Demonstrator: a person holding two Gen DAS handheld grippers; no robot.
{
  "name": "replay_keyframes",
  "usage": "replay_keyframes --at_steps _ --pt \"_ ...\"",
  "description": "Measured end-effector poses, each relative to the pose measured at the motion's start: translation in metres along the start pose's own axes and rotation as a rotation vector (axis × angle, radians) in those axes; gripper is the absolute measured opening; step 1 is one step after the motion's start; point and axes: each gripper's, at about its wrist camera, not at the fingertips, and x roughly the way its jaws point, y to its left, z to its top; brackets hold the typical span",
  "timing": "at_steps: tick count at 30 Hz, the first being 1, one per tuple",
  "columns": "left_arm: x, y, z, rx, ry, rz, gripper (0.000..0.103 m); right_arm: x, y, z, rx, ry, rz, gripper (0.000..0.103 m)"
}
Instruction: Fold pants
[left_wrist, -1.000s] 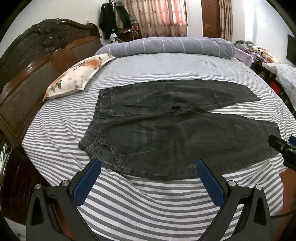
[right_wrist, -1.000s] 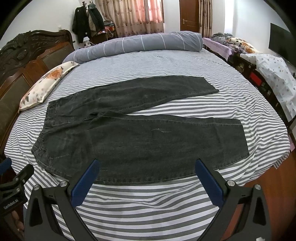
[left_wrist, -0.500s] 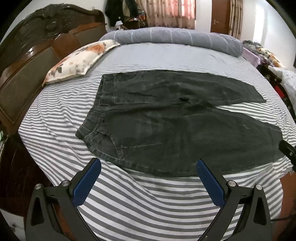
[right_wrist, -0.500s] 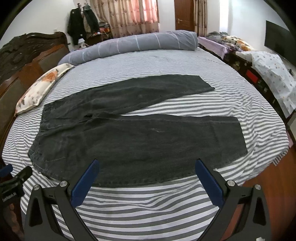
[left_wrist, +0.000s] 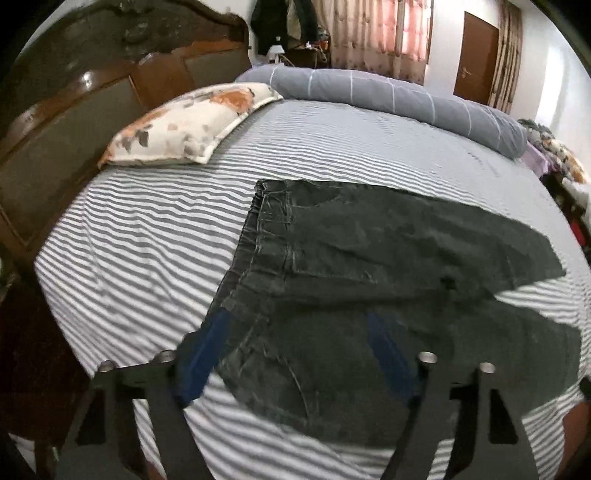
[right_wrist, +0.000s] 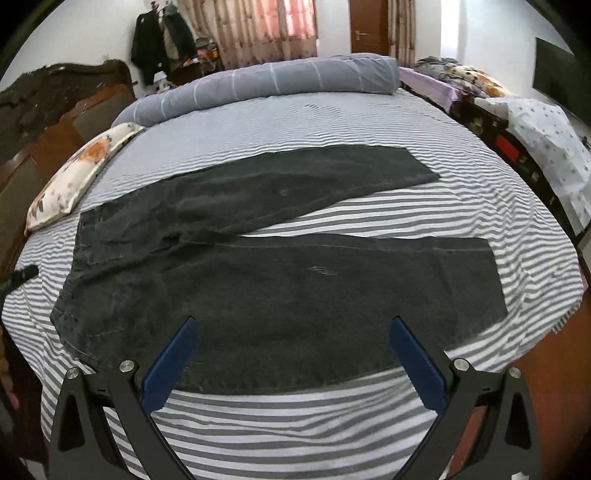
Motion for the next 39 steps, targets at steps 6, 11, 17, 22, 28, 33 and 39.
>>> replay_keyframes --at_steps 6,11,17,22,28,33,39 --pt "0.041 0.038 0.037 -0.088 0.044 -0.195 0.058 0.03 0.021 0.003 -0.047 0.054 0.005 0.102" --pt "0.075 0.059 0.062 -0.112 0.04 -0.242 0.043 0.055 0.032 0.005 -0.055 0.097 0.011 0.102" --pt "0.119 0.074 0.089 -0.081 0.025 -0.3 0.039 0.08 0.045 0.011 -0.089 0.127 -0.005 0.102" --pt "0.168 0.089 0.11 -0.107 0.066 -0.303 0.039 0.102 0.051 0.017 -0.099 0.168 0.002 0.101" --pt "0.211 0.098 0.124 -0.101 0.108 -0.318 0.039 0.127 0.065 0.04 -0.136 0.177 0.03 0.101" --pt "0.238 0.092 0.129 -0.079 0.147 -0.346 0.039 0.144 0.081 0.06 -0.166 0.165 0.05 0.101" --pt "0.23 0.102 0.128 -0.1 0.135 -0.371 0.039 0.156 0.091 0.066 -0.185 0.171 0.066 0.101"
